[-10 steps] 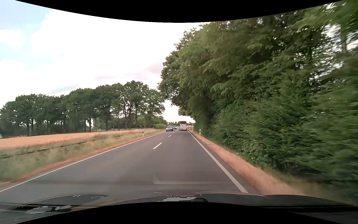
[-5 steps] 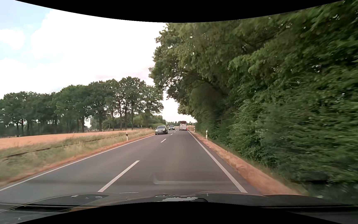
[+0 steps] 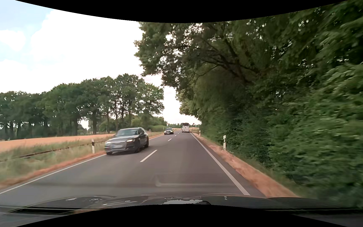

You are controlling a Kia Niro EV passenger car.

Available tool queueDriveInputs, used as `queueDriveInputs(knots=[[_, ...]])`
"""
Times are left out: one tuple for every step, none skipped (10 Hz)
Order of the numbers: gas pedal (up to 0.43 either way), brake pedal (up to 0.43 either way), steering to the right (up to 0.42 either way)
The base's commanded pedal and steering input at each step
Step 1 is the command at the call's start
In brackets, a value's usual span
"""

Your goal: Follow the waypoints while adhering to traffic rules and regulations

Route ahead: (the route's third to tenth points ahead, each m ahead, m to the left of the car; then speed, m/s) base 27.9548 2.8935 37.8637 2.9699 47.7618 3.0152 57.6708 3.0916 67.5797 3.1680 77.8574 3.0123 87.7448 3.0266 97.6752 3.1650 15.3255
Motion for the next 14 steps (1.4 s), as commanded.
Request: queueDriveInputs(knots=[[0.169, 0.0, -0.003], [0.169, 0.0, -0.004], [0.169, 0.0, -0.004], [0.169, 0.0, -0.004], [0.169, 0.0, -0.004], [0.169, 0.0, -0.004], [0.189, 0.0, -0.004], [0.22, 0.0, -0.004], [0.248, 0.0, -0.004], [0.248, 0.0, -0.004], [0.248, 0.0, -0.004], [0.248, 0.0, -0.004], [0.248, 0.0, -0.004], [0.248, 0.0, -0.004]])
